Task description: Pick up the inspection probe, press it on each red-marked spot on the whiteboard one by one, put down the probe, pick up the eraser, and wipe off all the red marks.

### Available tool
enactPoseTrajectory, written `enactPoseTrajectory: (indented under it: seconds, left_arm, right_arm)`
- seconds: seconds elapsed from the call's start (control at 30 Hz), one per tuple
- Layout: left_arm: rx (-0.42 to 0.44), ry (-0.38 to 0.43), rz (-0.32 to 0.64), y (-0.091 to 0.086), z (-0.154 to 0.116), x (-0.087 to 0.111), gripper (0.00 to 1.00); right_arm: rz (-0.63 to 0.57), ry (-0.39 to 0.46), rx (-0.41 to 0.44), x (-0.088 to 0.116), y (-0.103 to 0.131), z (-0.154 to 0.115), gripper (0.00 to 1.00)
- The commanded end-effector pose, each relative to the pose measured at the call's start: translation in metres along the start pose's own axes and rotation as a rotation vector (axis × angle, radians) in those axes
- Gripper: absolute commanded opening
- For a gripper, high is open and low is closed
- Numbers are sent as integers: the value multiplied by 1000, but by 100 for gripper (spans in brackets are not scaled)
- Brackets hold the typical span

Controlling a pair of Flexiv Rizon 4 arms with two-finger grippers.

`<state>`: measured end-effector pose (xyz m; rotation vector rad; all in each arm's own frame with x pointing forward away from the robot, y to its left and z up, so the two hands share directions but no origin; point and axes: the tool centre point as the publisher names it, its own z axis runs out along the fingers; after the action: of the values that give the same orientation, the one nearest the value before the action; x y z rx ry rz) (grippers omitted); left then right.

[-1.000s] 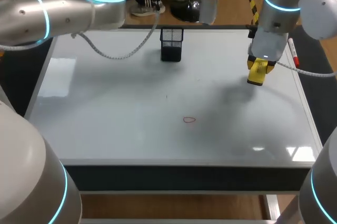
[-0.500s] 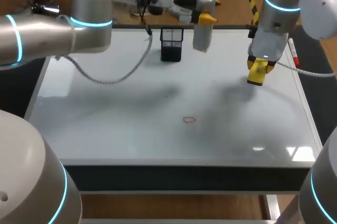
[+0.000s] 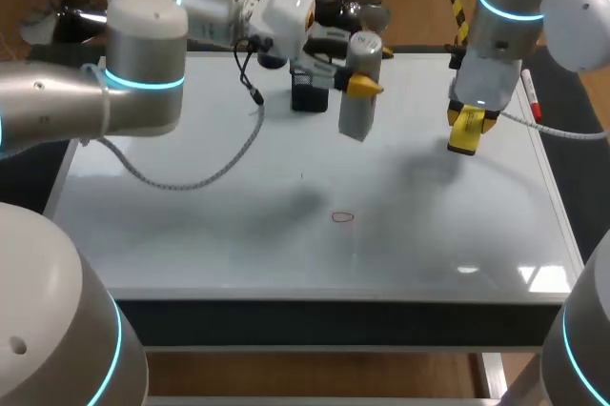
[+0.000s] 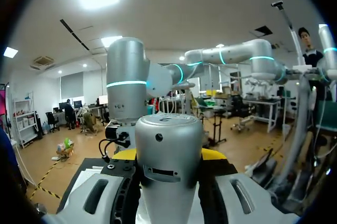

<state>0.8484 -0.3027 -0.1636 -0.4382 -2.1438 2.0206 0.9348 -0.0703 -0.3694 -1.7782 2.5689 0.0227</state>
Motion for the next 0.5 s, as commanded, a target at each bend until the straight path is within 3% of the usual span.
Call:
enactPoseTrajectory:
  seconds: [0.03,0.5]
  left_arm:
    - [-5,31,-1,4,1,15,0]
    - [27,122,-36,36,7,44,0]
  right_arm:
    - [-2,2,1,0,-1,0,0]
    - [-2,2,1,0,-1,0,0]
